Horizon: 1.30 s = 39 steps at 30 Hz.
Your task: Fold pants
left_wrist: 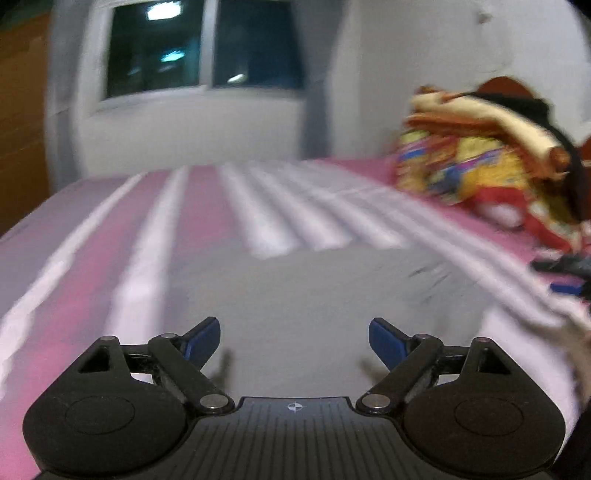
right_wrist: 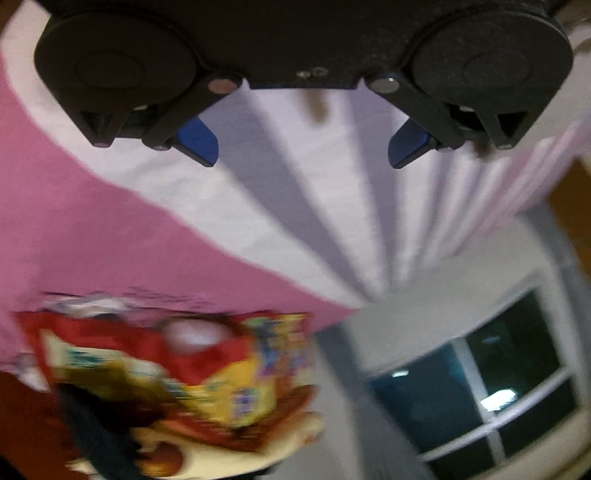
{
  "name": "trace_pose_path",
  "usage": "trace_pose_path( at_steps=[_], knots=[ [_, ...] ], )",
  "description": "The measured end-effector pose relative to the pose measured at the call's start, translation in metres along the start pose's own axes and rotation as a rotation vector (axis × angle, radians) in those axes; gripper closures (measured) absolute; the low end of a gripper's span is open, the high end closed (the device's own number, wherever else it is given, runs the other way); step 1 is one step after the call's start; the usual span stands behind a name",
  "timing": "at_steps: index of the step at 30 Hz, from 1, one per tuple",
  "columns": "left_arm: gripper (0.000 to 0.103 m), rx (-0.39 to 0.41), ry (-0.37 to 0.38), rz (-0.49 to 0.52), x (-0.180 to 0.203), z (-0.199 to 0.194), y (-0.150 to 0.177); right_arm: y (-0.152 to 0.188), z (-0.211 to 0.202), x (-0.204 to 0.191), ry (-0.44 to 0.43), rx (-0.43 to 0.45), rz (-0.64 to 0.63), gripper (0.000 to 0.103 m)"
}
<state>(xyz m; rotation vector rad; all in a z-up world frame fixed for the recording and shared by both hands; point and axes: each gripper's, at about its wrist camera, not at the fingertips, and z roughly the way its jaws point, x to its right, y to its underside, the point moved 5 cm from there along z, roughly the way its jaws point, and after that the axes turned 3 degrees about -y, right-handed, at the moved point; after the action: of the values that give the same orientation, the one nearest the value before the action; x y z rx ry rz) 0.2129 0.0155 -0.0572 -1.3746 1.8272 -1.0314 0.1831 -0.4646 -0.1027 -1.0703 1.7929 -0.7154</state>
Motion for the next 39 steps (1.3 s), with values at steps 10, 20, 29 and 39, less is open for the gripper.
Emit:
trace_pose_path(
  at_steps=[10, 20, 29, 39],
  knots=[
    [0.016, -0.090, -0.016, 0.069, -0.038, -0.019, 0.071, 0.049, 0.006, -0.097, -0.265, -0.231, -0.029, 0.005],
    [0.024, -0.073, -0.002, -0.132, -0.075, 0.006, 0.077, 0.062, 0.024, -0.115, -0.291, -0.325, 0.046, 0.007],
    [0.026, -0.038, 0.023, -0.233, -0.084, 0.010, 0.077, 0.060, 0.054, -0.132, -0.248, -0.332, 0.037, 0.008],
    [0.029, 0.034, 0.015, -0.306, -0.095, 0.004, 0.079, 0.059, 0.047, -0.155, -0.238, -0.331, -0.081, 0.061]
  ],
)
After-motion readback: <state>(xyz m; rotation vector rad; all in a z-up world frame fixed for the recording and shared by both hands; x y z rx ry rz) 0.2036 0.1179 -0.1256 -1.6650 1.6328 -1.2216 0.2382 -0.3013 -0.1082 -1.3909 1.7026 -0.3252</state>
